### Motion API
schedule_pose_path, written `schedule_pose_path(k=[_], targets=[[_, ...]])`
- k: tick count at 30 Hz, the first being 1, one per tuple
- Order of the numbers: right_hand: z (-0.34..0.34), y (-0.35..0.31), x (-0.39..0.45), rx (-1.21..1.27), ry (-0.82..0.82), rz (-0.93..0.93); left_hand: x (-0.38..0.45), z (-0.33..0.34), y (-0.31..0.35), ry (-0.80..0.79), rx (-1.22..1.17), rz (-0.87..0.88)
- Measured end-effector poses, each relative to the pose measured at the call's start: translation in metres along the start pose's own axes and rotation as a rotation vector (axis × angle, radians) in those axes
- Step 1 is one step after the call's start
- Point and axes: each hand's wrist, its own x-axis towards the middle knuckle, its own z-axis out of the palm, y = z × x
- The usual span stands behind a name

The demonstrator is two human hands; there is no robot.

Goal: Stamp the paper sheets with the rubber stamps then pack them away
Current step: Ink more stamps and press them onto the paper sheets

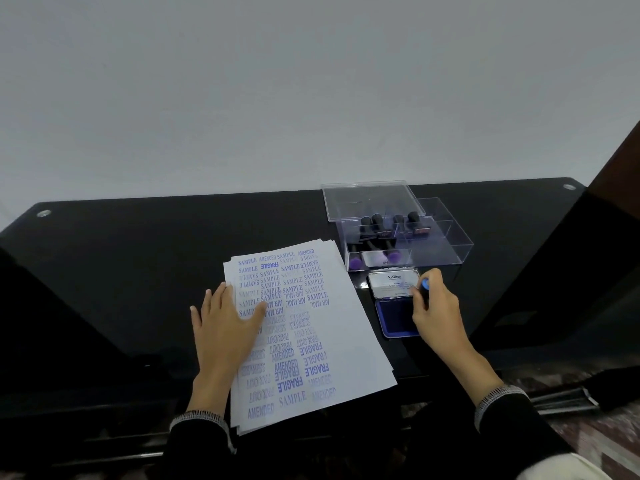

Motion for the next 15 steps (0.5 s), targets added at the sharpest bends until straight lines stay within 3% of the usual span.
schedule_pose_path(k=[10,15], targets=[[0.004,-0.0012,-0.0027,-0.131,-0.005,-0.097,-0.0002,-0.0002,0.0005,0.004,0.0,0.001],[0.0005,-0.0018,-0.0001,-0.016,-0.009,0.003,0.0001,-0.0002,0.0003,-0.003,0.007,-0.002]])
